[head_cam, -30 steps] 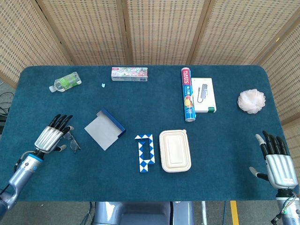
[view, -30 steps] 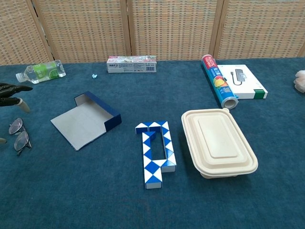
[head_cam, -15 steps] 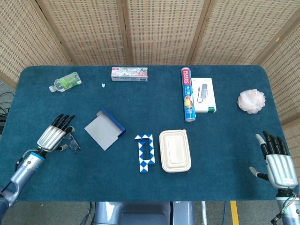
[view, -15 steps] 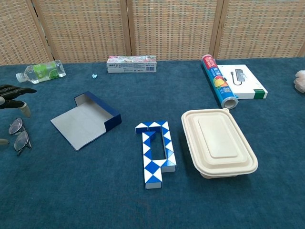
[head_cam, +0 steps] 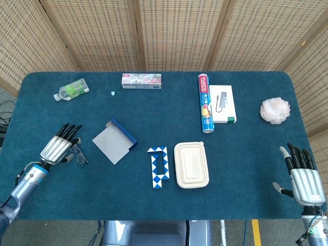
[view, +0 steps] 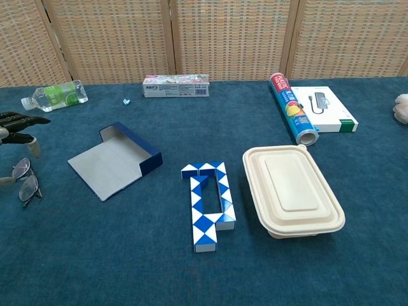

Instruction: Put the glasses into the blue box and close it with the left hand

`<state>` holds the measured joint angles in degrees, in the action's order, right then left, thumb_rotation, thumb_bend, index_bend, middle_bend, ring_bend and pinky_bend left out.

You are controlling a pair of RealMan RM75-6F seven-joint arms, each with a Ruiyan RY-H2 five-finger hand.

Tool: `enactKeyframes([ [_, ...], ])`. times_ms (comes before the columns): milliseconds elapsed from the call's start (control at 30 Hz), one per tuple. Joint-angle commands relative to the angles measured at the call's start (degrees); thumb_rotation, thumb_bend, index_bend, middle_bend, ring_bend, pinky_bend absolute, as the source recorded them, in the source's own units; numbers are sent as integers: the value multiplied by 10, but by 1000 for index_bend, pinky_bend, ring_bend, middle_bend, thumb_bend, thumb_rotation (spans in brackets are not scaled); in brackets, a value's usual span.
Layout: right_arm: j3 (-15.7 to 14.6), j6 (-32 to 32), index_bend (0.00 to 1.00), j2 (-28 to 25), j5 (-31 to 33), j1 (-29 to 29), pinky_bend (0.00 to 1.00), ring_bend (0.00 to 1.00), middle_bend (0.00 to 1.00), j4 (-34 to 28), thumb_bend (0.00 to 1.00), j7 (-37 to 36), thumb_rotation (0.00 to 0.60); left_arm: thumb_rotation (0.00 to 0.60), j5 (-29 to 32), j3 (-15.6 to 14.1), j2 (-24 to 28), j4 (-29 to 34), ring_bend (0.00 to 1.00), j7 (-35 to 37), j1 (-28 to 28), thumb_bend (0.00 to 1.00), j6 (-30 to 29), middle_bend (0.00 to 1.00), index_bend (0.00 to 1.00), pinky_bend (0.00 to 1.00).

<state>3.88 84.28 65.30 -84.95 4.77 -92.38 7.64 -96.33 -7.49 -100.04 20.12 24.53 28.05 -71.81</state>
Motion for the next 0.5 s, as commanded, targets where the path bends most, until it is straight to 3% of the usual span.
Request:
enactKeyframes([
  [33, 0, 0, 0, 0, 0, 0, 0, 0, 0, 0, 28, 0, 600, 600, 0, 0, -1, 2, 0, -1, 2, 279, 3, 0, 376, 0],
  [500, 0, 0, 0, 0, 1, 0, 0, 0, 0, 0, 28, -2, 600, 600, 0, -1, -4, 13, 0, -12, 12, 345, 20, 0, 448, 0],
])
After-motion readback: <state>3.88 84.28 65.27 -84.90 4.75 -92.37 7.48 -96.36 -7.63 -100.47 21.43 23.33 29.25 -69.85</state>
